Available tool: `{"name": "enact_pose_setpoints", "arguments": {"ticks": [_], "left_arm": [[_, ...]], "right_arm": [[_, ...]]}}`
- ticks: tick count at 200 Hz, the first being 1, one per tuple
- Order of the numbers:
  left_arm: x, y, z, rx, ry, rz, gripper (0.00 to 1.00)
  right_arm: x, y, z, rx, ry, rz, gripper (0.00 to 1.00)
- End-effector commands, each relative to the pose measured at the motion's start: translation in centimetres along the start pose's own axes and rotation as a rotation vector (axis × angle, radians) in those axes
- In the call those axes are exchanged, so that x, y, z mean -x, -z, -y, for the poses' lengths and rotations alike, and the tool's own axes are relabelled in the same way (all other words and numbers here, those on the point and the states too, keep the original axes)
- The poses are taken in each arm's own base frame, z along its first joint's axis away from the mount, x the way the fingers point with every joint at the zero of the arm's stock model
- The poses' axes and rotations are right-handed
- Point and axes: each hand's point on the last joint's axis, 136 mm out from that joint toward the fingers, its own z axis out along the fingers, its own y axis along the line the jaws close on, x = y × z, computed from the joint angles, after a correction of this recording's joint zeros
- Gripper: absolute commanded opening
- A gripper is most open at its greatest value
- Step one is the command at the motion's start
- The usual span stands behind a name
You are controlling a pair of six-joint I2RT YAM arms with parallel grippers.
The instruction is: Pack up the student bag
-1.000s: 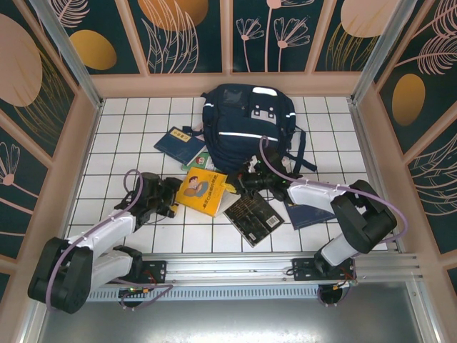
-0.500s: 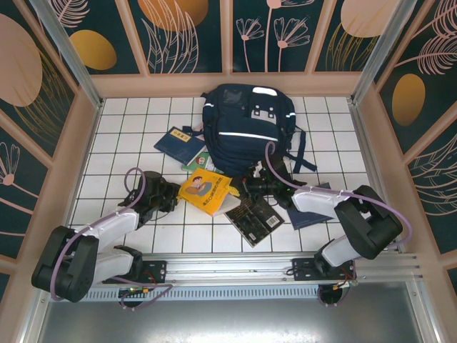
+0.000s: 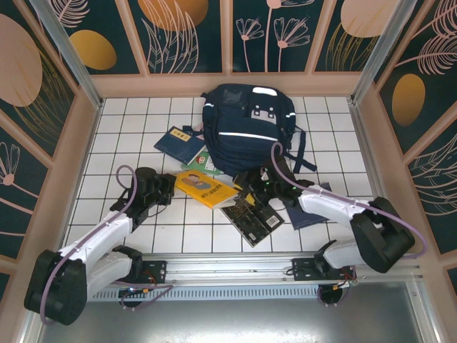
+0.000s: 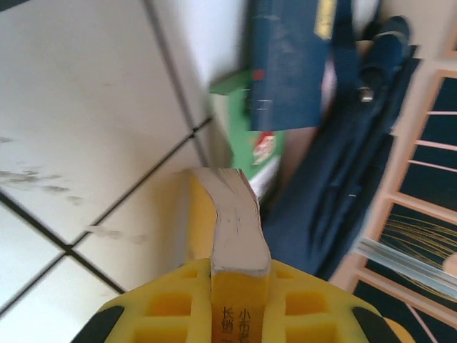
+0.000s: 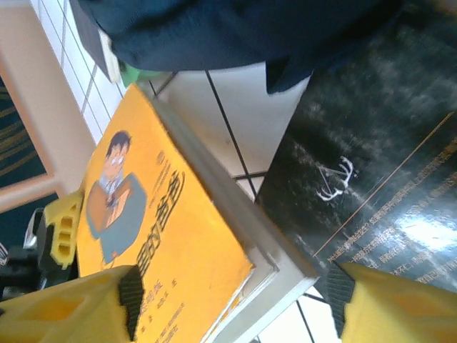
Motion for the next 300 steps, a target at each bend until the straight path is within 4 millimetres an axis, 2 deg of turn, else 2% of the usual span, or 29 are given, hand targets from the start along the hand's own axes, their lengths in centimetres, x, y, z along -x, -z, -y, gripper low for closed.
{"name": "enact_pose_setpoints", "arguments": {"ticks": [1, 3, 12, 15, 62, 84, 114, 133, 154, 169, 217, 253, 285, 300], "left_arm": [[0.0, 2.0, 5.8, -0.141, -0.026, 0.025, 0.00], [0.0, 2.1, 6.1, -0.148, -0.028, 0.027, 0.00], [0.2, 2.6, 7.1, -0.172, -0.034, 0.043, 0.00], [0.2, 2.7, 7.4, -0.178, -0.034, 0.045, 0.00], [0.6, 3.3, 10.3, -0.262, -0.028, 0.071, 0.00], [0.7, 3.4, 10.8, -0.287, -0.017, 0.077, 0.00], [1.0, 3.6, 11.1, -0.304, -0.007, 0.098, 0.00], [1.0, 3.7, 11.8, -0.323, -0.037, 0.102, 0.00], [0.8, 3.5, 12.4, -0.310, -0.096, 0.097, 0.00], [1.0, 3.6, 12.2, -0.316, -0.087, 0.112, 0.00], [1.8, 3.9, 12.8, -0.371, -0.044, 0.151, 0.00], [1.8, 3.8, 13.4, -0.392, -0.028, 0.150, 0.00], [1.3, 3.7, 13.6, -0.409, -0.018, 0.119, 0.00], [1.1, 3.7, 13.5, -0.412, -0.015, 0.109, 0.00]], "right_arm": [[1.3, 2.0, -0.6, -0.026, 0.075, 0.097, 0.77], [1.3, 2.1, -0.8, -0.018, 0.076, 0.096, 0.78], [0.9, 2.5, -1.9, 0.024, 0.074, 0.082, 0.97], [0.8, 2.6, -2.3, 0.041, 0.071, 0.072, 0.99], [-2.6, 3.0, -7.1, 0.284, -0.054, -0.109, 0.99], [-2.7, 3.9, -9.9, 0.378, -0.068, -0.072, 0.99], [-2.9, 4.9, -12.3, 0.486, -0.117, -0.031, 0.99], [-2.8, 4.8, -12.6, 0.458, -0.075, -0.013, 0.99], [-1.4, 4.6, -11.2, 0.265, 0.075, 0.089, 0.99], [-1.5, 4.8, -10.8, 0.228, 0.129, 0.114, 0.99], [-4.1, 3.5, -10.2, 0.371, -0.087, -0.058, 0.99], [-5.3, 2.5, -11.1, 0.412, -0.127, -0.125, 0.99], [-4.5, 2.0, -12.4, 0.494, -0.163, -0.076, 0.99], [-4.0, 1.8, -13.6, 0.553, -0.185, -0.071, 0.99]]}}
